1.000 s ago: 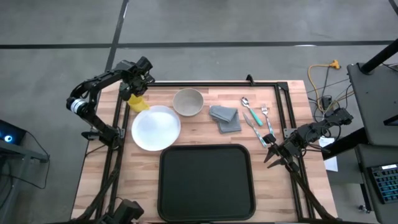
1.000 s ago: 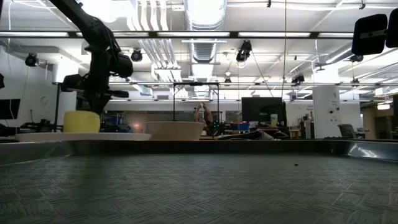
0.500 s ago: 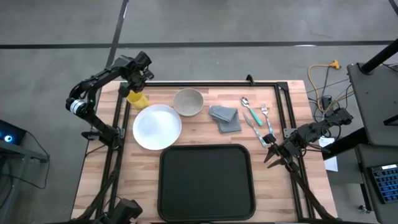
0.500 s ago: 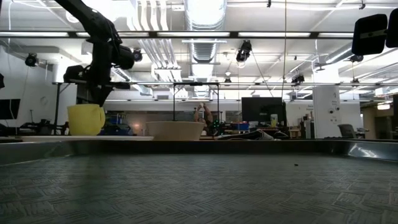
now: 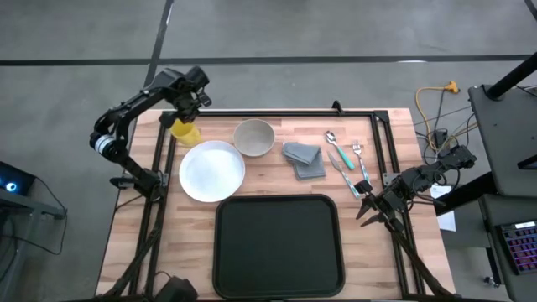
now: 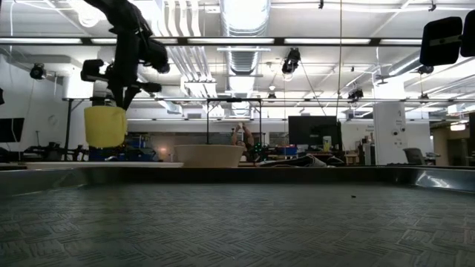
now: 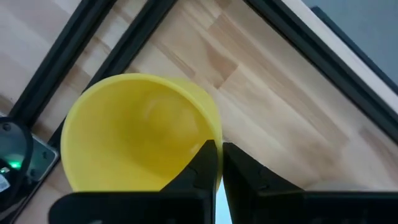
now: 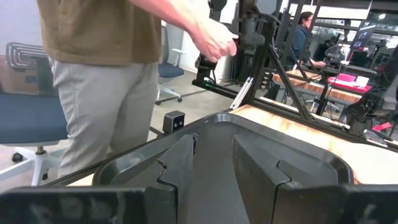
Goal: Set up tray
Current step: Put the yellow mug on the black serving tray
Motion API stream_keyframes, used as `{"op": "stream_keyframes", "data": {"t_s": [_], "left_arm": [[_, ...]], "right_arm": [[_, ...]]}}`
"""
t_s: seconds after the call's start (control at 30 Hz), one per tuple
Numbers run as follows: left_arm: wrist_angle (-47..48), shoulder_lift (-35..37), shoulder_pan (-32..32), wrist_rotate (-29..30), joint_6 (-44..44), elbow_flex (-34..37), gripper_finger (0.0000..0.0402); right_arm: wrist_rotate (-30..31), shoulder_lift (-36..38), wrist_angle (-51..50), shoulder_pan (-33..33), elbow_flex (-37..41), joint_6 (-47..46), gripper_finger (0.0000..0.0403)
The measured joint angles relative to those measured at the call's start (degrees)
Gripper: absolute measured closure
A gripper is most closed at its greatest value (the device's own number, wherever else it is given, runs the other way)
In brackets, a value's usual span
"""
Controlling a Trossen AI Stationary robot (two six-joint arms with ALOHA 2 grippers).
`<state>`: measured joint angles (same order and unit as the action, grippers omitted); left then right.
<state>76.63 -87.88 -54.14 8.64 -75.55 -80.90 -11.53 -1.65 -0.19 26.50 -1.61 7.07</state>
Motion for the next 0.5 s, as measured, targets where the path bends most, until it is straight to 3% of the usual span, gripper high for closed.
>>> {"op": "stream_keyframes", "data": {"t_s": [0.5], "left_arm": [[2.3, 0.0, 15.2, 0.2, -2.4, -3.8, 0.0401]], "right_arm": [[0.0, 0.0, 0.0, 0.0, 0.0, 0.0, 0.0303]]}}
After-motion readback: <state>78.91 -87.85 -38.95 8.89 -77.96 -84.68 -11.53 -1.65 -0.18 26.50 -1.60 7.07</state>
